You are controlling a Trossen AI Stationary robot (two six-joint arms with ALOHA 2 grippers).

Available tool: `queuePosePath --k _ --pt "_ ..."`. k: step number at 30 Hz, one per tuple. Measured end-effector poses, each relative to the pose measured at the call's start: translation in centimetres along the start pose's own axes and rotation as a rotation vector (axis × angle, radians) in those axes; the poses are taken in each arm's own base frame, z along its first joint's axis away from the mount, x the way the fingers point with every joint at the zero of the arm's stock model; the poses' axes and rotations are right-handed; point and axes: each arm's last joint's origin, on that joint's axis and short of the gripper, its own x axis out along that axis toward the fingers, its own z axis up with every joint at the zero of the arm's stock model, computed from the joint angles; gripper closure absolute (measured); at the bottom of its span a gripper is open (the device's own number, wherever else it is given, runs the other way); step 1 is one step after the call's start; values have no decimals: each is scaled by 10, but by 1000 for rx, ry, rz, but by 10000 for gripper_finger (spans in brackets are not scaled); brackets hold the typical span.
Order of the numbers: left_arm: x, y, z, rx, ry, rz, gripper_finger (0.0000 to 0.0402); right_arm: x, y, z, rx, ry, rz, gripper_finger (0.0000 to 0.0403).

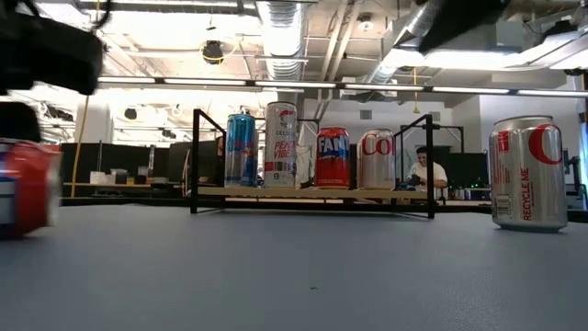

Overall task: Place canned beverage on shelf
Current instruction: Move the orange soda can

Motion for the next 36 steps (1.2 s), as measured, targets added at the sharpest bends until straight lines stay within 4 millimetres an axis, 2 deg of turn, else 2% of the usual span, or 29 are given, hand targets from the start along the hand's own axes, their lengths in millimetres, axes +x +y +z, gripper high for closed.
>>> queuePosePath --k 4,8,11,14,20,23,29,33,36 --pt "2 1 19 52 -60 -42 127 8 12 -2 -1 -170 70 51" --pt "1 -1 42 187 -276 -44 127 22 16 -14 29 -312 151 51" --pt "-3 -9 56 326 -505 -28 124 31 13 -24 63 -400 175 51" --pt "-13 -19 71 395 -709 -45 124 37 6 -28 95 -459 124 51" --pt "-22 -31 93 469 -977 -122 123 49 -9 -20 110 -471 29 51" --pt "-11 -28 90 472 -1095 -172 123 55 -17 -13 126 -477 -6 51" --pt "16 -5 79 425 -1293 -212 123 65 -32 -2 180 -488 -40 51" --pt "44 4 75 453 -1284 -133 123 73 -42 8 282 -473 33 51" --pt "54 2 78 449 -1302 -135 122 78 -50 14 315 -467 46 51"
